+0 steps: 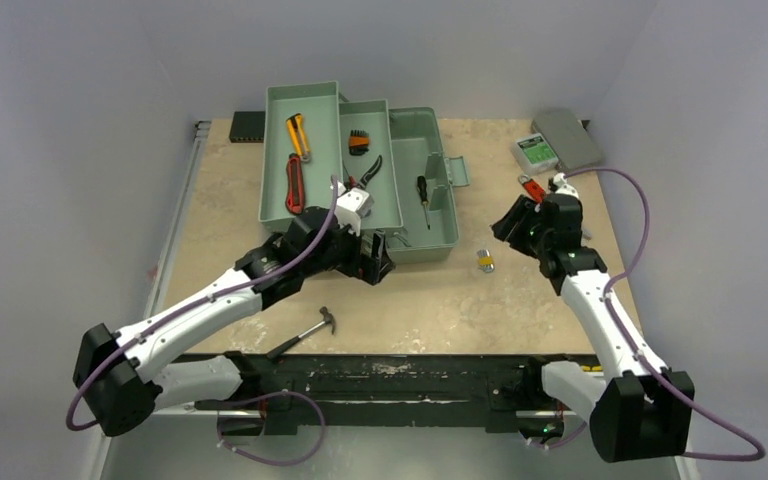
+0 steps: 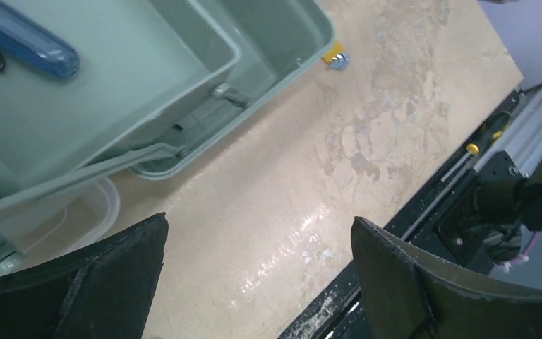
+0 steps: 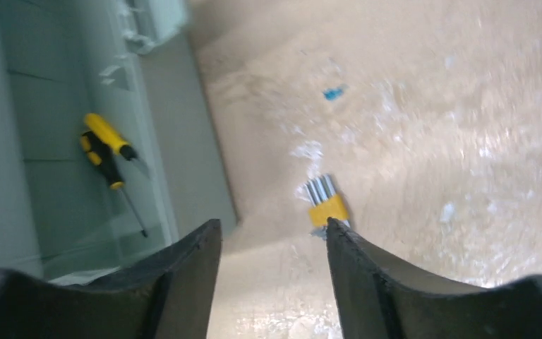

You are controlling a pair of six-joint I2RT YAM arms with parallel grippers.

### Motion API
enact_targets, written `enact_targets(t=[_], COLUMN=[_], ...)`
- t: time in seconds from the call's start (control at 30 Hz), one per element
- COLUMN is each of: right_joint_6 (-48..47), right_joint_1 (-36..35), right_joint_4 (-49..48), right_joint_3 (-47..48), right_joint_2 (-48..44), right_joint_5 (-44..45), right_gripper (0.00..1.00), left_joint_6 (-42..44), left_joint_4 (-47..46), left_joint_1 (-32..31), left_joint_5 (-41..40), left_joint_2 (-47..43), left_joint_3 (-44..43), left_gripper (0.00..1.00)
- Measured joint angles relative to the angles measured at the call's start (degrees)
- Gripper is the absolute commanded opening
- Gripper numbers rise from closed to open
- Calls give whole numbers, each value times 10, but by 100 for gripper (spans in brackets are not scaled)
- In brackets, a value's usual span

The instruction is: Pack the tool kit

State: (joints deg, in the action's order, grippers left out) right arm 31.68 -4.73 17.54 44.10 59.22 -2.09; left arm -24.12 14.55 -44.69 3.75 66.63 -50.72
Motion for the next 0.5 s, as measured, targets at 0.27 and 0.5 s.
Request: enact_targets(t=[0.27,0.5], right_joint_6=[18,-5], right_joint_1=[13,13], right_joint_4=[-21,-25], right_joint_3=[-34,17], right_joint_2=[149,293], right_joint_5=[1,-30], right_gripper=[37,45], left_joint_6=[10,-19], left_joint_4=[9,-34], left_joint_1=[-88,-109], left_joint_5=[-10,-2], left_joint_2=[-51,-16], left_joint_3=[7,66], left_gripper=[97,96])
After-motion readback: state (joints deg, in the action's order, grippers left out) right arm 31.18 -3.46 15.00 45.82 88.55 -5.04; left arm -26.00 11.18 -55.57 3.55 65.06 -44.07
